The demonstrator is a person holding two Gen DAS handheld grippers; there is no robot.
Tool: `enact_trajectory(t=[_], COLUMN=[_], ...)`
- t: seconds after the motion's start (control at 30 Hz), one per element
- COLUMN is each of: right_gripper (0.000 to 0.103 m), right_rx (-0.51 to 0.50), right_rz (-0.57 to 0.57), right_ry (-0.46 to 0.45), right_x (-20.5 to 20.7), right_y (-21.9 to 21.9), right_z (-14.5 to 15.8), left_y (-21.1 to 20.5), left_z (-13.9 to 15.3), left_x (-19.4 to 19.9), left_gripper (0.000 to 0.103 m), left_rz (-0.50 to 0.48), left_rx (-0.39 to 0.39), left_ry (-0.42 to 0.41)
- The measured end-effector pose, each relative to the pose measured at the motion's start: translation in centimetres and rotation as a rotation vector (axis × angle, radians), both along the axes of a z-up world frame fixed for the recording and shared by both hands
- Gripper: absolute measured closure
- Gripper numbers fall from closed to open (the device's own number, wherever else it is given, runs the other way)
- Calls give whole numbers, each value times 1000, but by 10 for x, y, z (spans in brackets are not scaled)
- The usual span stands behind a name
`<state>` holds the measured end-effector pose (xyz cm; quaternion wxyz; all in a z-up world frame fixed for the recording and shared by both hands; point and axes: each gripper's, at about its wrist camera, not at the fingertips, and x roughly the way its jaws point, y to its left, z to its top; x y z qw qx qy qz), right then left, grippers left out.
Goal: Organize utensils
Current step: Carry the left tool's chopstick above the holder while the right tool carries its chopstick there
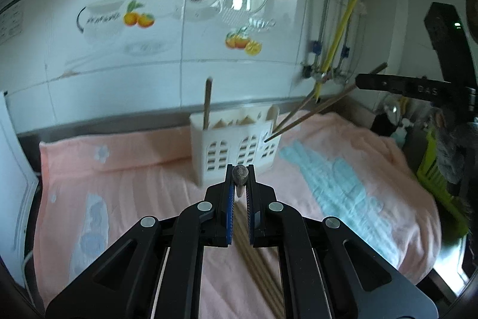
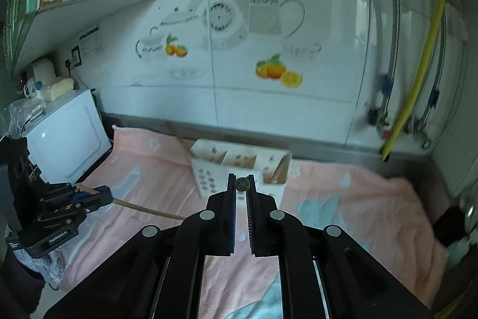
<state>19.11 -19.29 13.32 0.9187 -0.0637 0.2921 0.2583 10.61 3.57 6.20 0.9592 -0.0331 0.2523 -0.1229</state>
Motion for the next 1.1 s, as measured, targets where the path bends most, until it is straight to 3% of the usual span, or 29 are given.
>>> enact_trajectory(t=[0.17,0.5,0.77,1.1], right_gripper=[96,97,97,96], right_rx=[-20,-11,-75,-119], right_rz=[-28,-78,-74,-66], right_ry=[1,30,72,146], right_x=[27,68,91,117], right_y=[-7,-15,-1,8], right_z=[21,20,11,-9], left_y=[-7,-14,-14,-10], left_z=[32,85,83,63], left_x=[9,37,81,133], left_gripper=[97,97,97,97], left_rz=[-25,29,49,52], left_rx=[-10,46,105,134], left_ry=[-57,-166,-76,105])
